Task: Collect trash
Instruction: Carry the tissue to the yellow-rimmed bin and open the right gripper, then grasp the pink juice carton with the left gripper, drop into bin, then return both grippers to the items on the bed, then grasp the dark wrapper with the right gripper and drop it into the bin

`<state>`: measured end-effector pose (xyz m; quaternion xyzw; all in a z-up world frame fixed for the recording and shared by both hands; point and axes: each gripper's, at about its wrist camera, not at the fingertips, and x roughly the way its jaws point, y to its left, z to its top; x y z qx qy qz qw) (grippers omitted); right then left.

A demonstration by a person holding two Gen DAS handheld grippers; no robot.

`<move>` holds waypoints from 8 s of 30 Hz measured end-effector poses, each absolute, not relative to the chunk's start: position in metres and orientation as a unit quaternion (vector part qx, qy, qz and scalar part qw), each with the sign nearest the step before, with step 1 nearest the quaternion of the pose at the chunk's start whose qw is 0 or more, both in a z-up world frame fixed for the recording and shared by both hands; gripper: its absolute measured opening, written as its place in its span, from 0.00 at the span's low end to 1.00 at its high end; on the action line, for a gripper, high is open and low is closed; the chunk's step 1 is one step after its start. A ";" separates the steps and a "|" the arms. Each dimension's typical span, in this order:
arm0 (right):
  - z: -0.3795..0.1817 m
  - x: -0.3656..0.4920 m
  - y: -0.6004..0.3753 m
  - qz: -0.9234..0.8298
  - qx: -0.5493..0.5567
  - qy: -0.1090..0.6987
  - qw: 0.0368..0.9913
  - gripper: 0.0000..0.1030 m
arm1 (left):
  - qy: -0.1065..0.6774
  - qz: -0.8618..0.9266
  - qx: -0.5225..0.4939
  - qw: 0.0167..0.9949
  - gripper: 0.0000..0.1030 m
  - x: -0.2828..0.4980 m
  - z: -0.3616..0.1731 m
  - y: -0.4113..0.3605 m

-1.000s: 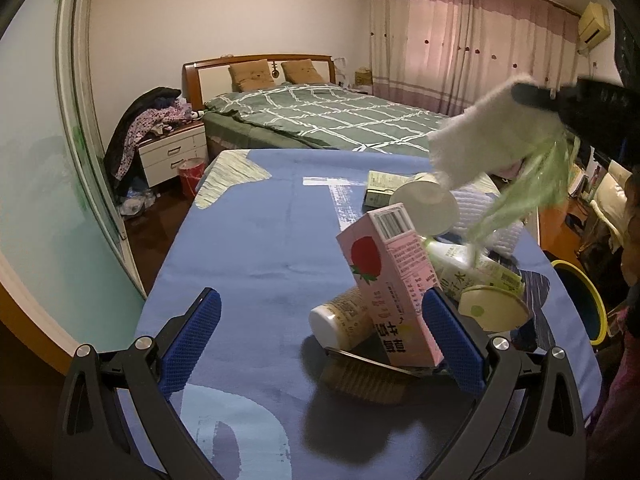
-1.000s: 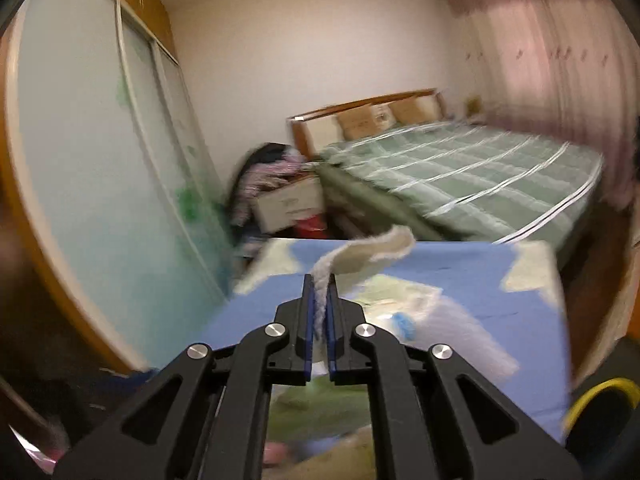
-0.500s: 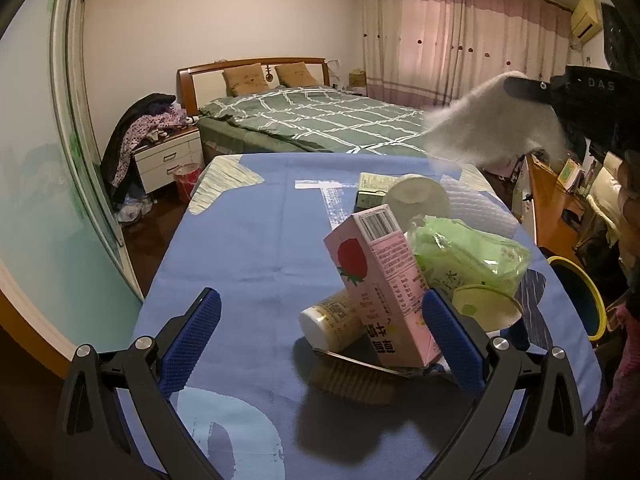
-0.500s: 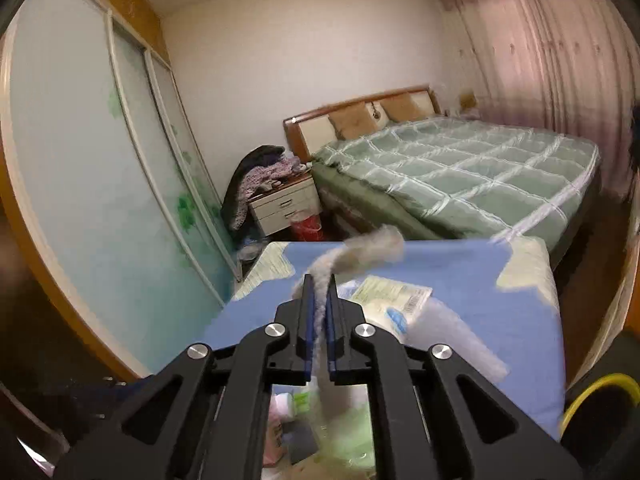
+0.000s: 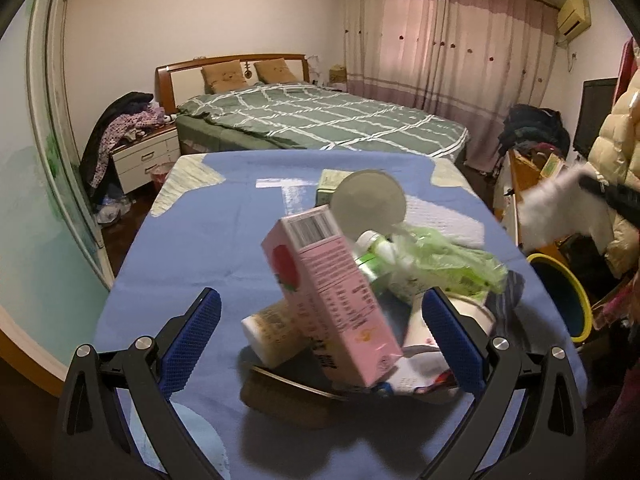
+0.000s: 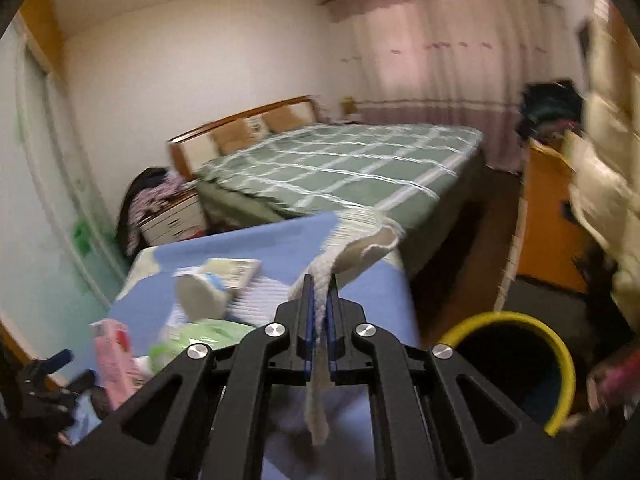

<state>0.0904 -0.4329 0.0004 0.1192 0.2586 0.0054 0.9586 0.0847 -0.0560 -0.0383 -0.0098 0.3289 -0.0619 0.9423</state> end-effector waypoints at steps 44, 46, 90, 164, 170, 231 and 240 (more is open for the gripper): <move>-0.117 0.095 -0.539 -0.202 0.122 0.366 0.900 0.47 | 0.387 -0.022 -0.006 0.922 0.50 0.164 -0.080 -0.076; -0.115 0.094 -0.539 -0.200 0.124 0.363 0.902 0.47 | 0.379 -0.028 -0.003 0.925 0.46 0.161 -0.075 -0.078; -0.103 -0.018 -0.601 -0.255 0.168 0.312 0.900 0.47 | 0.348 -0.370 0.137 0.850 0.41 0.140 -0.048 -0.488; -0.079 0.076 -0.210 0.175 0.009 0.344 0.922 0.36 | 0.248 0.027 -0.059 0.966 0.94 0.018 0.004 0.017; -0.075 0.073 -0.212 0.180 0.015 0.339 0.923 0.35 | 0.250 0.025 -0.059 0.966 0.94 0.020 0.003 0.017; -0.093 0.067 -0.526 -0.241 0.155 0.284 0.915 0.61 | 0.318 -0.044 -0.018 0.947 0.95 0.044 -0.032 -0.045; -0.085 0.064 -0.506 -0.206 0.155 0.282 0.924 0.62 | 0.352 -0.071 -0.006 0.933 0.95 0.037 -0.061 -0.042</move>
